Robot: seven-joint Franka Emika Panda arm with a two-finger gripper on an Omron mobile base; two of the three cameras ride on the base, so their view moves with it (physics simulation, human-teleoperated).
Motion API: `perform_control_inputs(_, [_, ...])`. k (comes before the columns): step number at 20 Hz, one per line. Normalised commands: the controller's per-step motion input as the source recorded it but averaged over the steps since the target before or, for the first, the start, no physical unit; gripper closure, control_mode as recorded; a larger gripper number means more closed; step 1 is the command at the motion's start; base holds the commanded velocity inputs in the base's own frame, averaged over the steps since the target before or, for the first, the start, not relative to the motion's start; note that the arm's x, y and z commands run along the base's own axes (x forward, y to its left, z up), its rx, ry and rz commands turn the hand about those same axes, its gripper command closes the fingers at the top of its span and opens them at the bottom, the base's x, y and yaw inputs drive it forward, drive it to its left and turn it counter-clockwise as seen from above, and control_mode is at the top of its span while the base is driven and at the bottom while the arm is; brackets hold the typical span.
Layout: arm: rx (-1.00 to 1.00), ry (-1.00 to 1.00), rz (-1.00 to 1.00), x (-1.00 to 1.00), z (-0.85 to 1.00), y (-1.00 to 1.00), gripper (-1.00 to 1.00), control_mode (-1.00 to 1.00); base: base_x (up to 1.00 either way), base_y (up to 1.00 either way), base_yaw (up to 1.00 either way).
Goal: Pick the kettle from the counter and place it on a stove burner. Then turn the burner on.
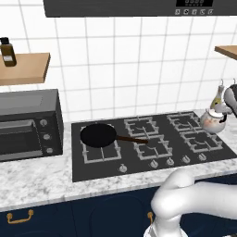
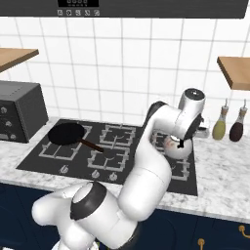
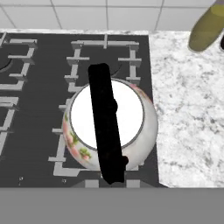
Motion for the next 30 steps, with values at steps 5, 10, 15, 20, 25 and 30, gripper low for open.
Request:
perform_control_inputs(5, [-0.08, 0.02, 0.00, 0.26, -0.02, 0.64, 1.00, -1.00, 0.00, 0.00, 0.00])
perform_control_inputs(10, [-0.04, 0.11, 0.00, 0.00, -0.32, 0.00, 1.00, -1.00, 0.00, 0.00, 0.00])
perform_control_inputs(15, [-0.05, 0.11, 0.00, 0.00, -0.37, 0.00, 1.00, -1.00, 0.00, 0.00, 0.00])
perform_control_inputs(20, [0.00, 0.04, 0.00, 0.00, -0.21, 0.00, 1.00, -1.00, 0.00, 0.00, 0.00])
perform_control_inputs(25, [0.01, 0.00, 0.00, 0.00, 0.00, 0.00, -1.00, -1.00, 0.00, 0.00, 0.00])
perform_control_inputs(30, [0.00, -0.13, -0.01, -0.05, 0.58, 0.00, -1.00, -1.00, 0.00, 0.00, 0.00])
